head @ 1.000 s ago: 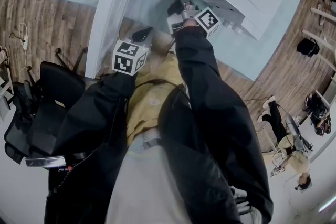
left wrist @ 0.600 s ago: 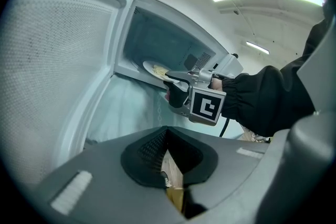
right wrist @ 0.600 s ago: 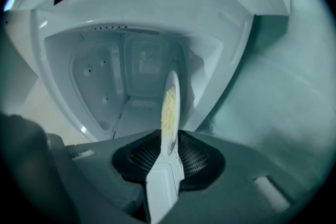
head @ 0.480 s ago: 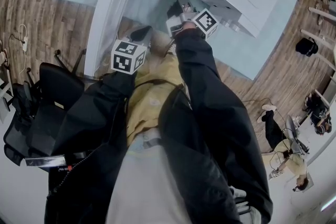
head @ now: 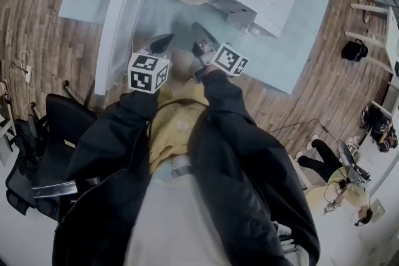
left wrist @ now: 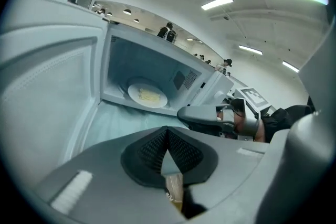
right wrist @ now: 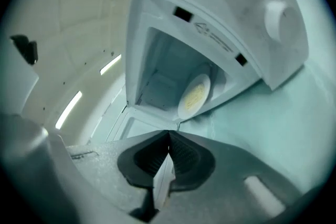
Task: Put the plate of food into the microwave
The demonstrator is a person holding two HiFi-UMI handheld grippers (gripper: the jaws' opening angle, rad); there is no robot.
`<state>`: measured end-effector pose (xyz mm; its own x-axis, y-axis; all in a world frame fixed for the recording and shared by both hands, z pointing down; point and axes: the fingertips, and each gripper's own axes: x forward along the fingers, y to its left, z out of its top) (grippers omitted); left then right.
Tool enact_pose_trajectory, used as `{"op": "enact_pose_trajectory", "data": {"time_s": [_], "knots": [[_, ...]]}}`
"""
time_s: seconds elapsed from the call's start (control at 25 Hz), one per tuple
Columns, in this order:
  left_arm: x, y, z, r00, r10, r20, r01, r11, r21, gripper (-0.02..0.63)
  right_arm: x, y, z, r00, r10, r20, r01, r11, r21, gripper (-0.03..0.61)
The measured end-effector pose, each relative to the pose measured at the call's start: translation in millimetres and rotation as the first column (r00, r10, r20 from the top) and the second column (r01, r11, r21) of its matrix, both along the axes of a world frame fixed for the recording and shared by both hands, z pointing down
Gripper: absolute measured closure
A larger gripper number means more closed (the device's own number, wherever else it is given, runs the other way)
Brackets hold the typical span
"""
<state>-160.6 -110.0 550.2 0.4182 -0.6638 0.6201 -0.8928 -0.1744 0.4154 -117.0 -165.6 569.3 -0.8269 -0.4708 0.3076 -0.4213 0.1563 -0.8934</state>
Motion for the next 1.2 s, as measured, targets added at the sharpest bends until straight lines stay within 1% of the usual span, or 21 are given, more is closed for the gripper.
{"op": "enact_pose_trajectory", "data": {"time_s": [0.08, 0.12, 0.2, 0.32, 0.44, 0.52, 0.64, 0.8, 0.92, 1.08, 1.12, 1.2], "knots": [[-0.2, -8.3, -18.0, 1.000, -0.006, 0.016, 0.005, 0.999, 0.053, 0.617, 2.8, 4.5, -21.6, 0.993, -0.066, -0.093, 0.076, 0.991, 0.110, 0.583], [-0.2, -12.2, -27.5, 1.000, -0.012, 0.028, 0.009, 0.997, 0.082, 0.617, 5.1, 6.1, -33.1, 0.986, -0.089, -0.141, 0.112, 0.980, 0.165, 0.583], [0.1, -19.1, -44.4, 0.998, -0.026, 0.055, 0.018, 0.990, 0.136, 0.617, 10.2, 8.3, -56.1, 0.966, -0.114, -0.231, 0.175, 0.949, 0.263, 0.583], [3.7, -27.2, -64.9, 0.996, -0.039, 0.078, 0.024, 0.981, 0.193, 0.617, 17.7, 8.8, -87.2, 0.934, -0.106, -0.341, 0.242, 0.890, 0.386, 0.583], [9.5, -34.2, -88.0, 0.996, -0.041, 0.085, 0.019, 0.970, 0.243, 0.617, 22.6, 5.9, -116.1, 0.913, -0.065, -0.403, 0.272, 0.833, 0.481, 0.583], [13.6, -37.5, -103.3, 0.995, -0.040, 0.087, 0.015, 0.961, 0.276, 0.617, 26.1, 4.8, -132.7, 0.903, -0.033, -0.427, 0.280, 0.800, 0.531, 0.583], [17.9, -42.7, -123.3, 0.995, -0.039, 0.096, 0.007, 0.947, 0.320, 0.617, 31.0, 3.2, -152.6, 0.890, 0.010, -0.455, 0.290, 0.759, 0.583, 0.583], [22.8, -50.4, -140.6, 0.993, -0.040, 0.108, -0.001, 0.933, 0.360, 0.617, 38.3, 0.2, -170.3, 0.873, 0.048, -0.485, 0.307, 0.717, 0.625, 0.581], [30.9, -54.3, -154.0, 0.992, -0.025, 0.123, -0.025, 0.922, 0.387, 0.617, 45.5, -3.8, -185.6, 0.861, 0.082, -0.502, 0.318, 0.683, 0.657, 0.581], [42.1, -59.6, -171.4, 0.986, -0.011, 0.169, -0.064, 0.901, 0.429, 0.617, 55.3, -11.7, -211.7, 0.865, 0.130, -0.484, 0.304, 0.632, 0.713, 0.583], [44.7, -61.4, -175.4, 0.984, -0.009, 0.180, -0.072, 0.896, 0.439, 0.617, 58.2, -13.6, -216.9, 0.867, 0.143, -0.478, 0.297, 0.622, 0.724, 0.583], [50.2, -65.4, -182.5, 0.982, -0.004, 0.191, -0.085, 0.887, 0.454, 0.617, 64.7, -17.6, -224.5, 0.867, 0.167, -0.469, 0.281, 0.613, 0.738, 0.583]]}}
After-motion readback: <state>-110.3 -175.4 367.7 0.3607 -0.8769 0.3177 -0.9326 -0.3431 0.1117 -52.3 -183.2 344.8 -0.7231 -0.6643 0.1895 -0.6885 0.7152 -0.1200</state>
